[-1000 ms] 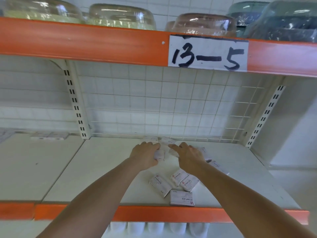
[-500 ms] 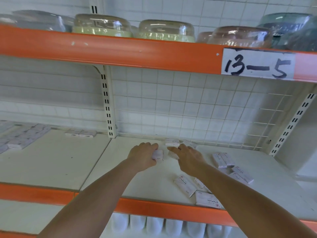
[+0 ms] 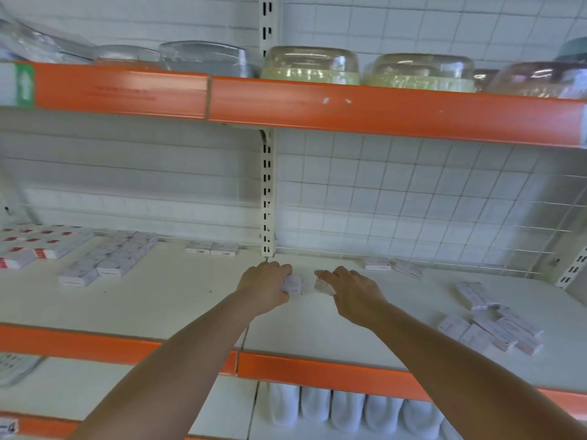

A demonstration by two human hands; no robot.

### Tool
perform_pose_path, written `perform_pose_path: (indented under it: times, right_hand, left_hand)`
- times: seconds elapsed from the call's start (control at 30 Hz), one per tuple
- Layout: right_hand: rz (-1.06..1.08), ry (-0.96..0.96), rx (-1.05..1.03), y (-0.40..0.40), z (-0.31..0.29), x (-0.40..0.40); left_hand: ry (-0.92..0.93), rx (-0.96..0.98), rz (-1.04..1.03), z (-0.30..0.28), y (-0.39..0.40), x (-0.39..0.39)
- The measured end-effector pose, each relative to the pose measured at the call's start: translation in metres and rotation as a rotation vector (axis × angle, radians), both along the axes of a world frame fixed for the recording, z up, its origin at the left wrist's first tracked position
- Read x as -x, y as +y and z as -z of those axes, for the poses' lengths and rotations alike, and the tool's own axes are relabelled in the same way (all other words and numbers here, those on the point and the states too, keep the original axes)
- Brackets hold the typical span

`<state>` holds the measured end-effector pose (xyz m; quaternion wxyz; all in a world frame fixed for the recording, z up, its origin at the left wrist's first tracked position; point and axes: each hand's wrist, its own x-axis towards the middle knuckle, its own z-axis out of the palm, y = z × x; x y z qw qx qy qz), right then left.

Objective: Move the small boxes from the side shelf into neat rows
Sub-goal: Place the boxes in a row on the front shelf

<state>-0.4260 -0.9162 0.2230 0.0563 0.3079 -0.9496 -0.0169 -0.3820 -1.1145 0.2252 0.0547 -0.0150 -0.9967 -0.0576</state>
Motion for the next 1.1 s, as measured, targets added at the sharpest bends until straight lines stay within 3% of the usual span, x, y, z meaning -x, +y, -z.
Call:
perform_pose_path:
  times: [0.43, 1.1]
  right_hand:
    - [0.012, -0.008, 0.027, -0.101, 0.006, -0.037]
    - [-0.193, -0.012, -0.03, -0.171, 0.014, -0.009]
  left_hand:
    - [-0.031, 0.062, 0.009, 0.004, -0.096, -0.038]
    - [-0.068, 0.004, -0.196, 0.015, -0.15, -0.038]
